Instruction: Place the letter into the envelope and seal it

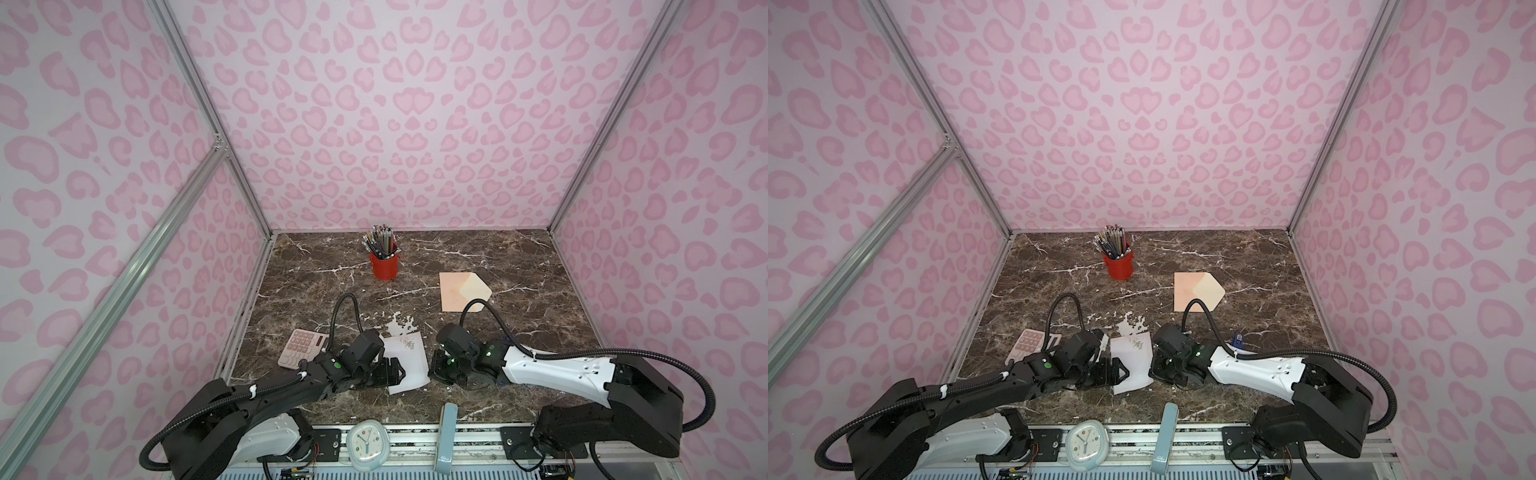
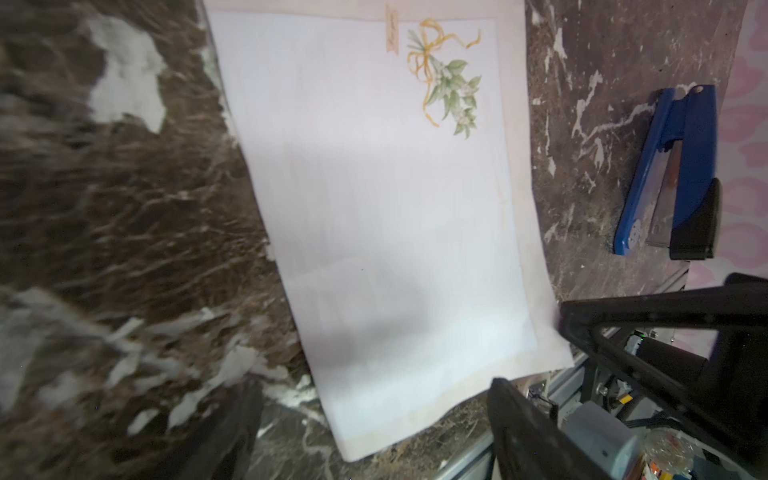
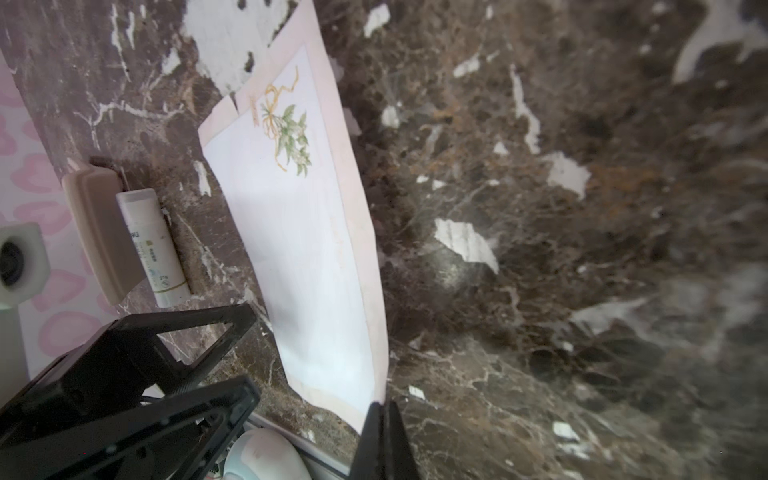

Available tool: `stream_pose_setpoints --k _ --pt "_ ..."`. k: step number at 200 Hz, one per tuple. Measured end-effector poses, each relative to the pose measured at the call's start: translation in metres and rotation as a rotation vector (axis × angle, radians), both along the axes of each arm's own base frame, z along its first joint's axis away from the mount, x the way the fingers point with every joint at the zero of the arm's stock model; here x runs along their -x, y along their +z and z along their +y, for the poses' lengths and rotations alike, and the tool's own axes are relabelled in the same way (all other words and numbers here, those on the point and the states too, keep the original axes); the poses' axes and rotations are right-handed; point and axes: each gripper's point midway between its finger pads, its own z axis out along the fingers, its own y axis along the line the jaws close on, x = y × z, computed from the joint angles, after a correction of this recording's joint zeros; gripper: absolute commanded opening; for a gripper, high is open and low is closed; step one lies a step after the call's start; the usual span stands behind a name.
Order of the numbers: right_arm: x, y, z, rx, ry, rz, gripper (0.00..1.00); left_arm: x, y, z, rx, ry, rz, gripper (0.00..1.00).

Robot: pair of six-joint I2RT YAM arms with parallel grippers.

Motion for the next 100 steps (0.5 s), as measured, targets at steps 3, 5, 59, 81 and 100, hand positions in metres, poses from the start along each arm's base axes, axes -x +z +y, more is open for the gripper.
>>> stream_pose_setpoints --k 3,5,59,81,100 --pt "-0.001 0.002 0.0 0.002 0.006 -0.008 0.0 0.0 0.002 0.0 0.001 0.0 -0.005 0.89" --pt "-0.002 0.004 0.001 0.003 0.011 -0.011 0.0 -0.001 0.004 0.001 0.001 0.001 -0.009 0.89" --pt "-0.014 0.024 -0.007 0.053 0.099 -0.088 0.0 -0.015 0.061 0.006 0.039 0.009 -0.172 0.94" --pt "-0.022 0.04 -0.008 0.06 0.15 -0.137 0.0 -0.018 0.081 0.012 0.032 0.0 -0.244 0.94" --pt "-0.027 0.053 -0.007 0.073 0.211 -0.186 0.0 -0.02 0.092 0.019 0.015 -0.013 -0.302 0.94"
